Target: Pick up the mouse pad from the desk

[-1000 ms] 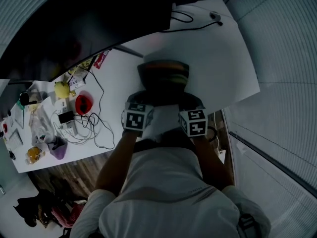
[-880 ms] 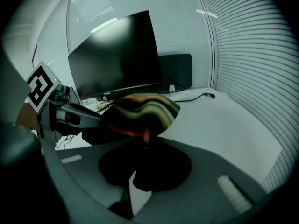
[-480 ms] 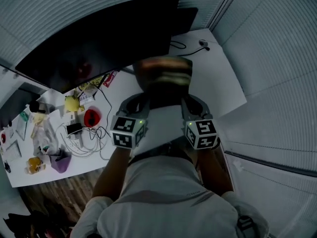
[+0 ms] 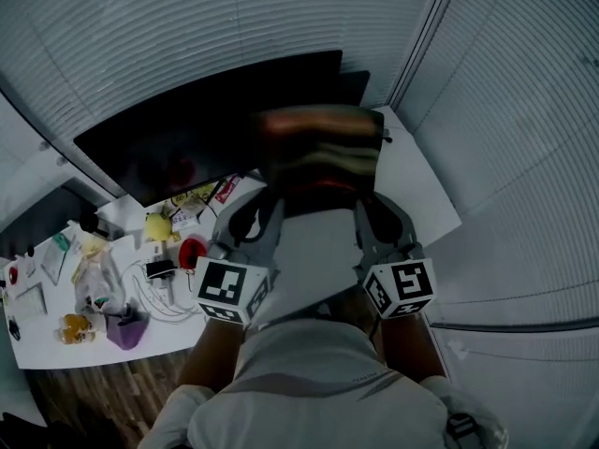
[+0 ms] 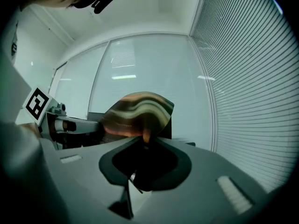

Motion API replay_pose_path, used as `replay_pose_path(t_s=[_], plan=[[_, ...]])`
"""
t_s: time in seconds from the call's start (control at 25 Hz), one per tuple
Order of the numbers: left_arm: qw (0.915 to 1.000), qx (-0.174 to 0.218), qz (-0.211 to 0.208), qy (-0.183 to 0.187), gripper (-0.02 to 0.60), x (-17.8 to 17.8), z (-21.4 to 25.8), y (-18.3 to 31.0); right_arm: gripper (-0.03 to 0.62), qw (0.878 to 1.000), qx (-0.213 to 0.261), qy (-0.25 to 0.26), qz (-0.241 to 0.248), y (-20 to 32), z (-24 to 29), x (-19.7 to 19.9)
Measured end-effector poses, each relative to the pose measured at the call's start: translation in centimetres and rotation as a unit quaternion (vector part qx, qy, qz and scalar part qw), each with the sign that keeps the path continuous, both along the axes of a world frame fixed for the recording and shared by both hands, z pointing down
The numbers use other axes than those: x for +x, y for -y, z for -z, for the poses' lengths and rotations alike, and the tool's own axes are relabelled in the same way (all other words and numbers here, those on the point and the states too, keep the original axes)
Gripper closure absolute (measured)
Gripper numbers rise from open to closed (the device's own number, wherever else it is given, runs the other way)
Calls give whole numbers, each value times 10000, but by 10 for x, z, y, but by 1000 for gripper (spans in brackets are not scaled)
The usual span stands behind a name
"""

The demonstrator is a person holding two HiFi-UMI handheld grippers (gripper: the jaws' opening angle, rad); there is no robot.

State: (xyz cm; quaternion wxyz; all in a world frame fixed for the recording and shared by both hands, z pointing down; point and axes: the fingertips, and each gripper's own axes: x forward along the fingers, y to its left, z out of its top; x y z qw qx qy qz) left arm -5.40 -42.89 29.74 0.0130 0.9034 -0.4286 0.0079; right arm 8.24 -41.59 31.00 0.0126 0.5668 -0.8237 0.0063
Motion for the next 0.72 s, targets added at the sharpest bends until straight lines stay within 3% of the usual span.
replay_pose_path(t_s=[0.12, 0.28, 0.72], plan=[[9994, 330, 38, -14, 495, -7, 25, -16, 539, 9995, 317, 14, 11, -13, 25, -6], [9989, 458, 53, -43, 495, -9, 34, -24, 542, 9981, 606, -49, 22, -20, 39, -11], [9989, 459, -12, -76, 491, -10, 41, -30, 543, 9979, 636, 23, -77, -28, 47, -11]])
